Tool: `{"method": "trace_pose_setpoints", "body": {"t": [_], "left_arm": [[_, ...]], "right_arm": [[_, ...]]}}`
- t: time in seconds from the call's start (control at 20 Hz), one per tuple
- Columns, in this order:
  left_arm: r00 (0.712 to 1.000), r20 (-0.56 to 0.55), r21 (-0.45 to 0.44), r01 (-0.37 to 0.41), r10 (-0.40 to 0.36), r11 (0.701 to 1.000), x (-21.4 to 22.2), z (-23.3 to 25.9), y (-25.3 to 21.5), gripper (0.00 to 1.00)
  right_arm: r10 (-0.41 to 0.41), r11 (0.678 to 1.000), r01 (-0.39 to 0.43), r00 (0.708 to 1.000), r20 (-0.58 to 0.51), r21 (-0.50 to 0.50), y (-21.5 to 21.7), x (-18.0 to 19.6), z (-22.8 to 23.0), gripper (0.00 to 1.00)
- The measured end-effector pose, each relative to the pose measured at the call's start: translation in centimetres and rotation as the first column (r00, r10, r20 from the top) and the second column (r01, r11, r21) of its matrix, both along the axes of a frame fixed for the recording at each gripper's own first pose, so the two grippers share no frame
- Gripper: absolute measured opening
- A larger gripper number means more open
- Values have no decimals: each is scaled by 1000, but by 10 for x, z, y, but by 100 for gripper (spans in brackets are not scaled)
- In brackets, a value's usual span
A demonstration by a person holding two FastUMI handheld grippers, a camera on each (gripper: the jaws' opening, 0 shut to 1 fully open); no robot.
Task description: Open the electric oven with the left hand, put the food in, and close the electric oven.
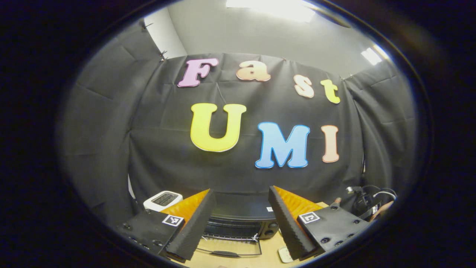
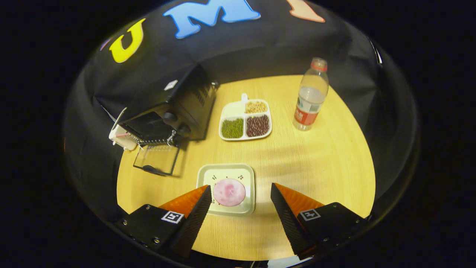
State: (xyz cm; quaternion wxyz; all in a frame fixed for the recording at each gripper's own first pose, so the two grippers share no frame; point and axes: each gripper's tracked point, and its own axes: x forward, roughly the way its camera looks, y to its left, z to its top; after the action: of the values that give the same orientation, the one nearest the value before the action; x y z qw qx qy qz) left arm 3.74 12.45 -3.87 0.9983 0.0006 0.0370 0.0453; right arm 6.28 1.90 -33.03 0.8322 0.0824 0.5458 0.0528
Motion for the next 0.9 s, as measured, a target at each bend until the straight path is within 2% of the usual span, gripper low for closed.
{"method": "trace_pose_setpoints", "body": {"t": [0.15,0.25,0.3,0.35,0.4,0.45,0.65,0.75,0.8,0.9], "left_arm": [[999,-39,-8,-34,34,999,-16,-17,12,94],[996,-58,-10,-61,61,998,-25,-23,24,100],[995,-66,-11,-75,74,997,-28,-24,29,97],[994,-72,-14,-89,88,996,-31,-27,35,100],[992,-76,-20,-101,100,995,-33,-28,39,97],[991,-80,-26,-111,109,993,-36,-28,42,100],[987,-99,-40,-128,124,991,-35,-38,48,92],[987,-108,-34,-123,118,992,-36,-42,47,100],[988,-109,-33,-118,113,993,-36,-42,46,92],[988,-112,-35,-107,103,994,-34,-44,44,92]], "right_arm": [[-12,998,6,993,-115,-57,-16,1,-41,98],[-9,995,-8,986,-169,-102,-22,0,-62,97],[-9,993,-13,983,-186,-118,-23,0,-69,98],[-6,991,-21,980,-197,-131,-24,1,-75,97],[0,988,-31,979,-203,-154,-26,3,-81,97],[6,982,-45,978,-209,-185,-30,6,-87,97],[23,972,-79,970,-241,-224,-28,9,-101,97],[28,967,-86,972,-234,-241,-26,13,-97,97],[41,962,-101,972,-233,-253,-26,12,-98,97],[76,966,-128,971,-226,-225,-14,12,-100,95]]}}
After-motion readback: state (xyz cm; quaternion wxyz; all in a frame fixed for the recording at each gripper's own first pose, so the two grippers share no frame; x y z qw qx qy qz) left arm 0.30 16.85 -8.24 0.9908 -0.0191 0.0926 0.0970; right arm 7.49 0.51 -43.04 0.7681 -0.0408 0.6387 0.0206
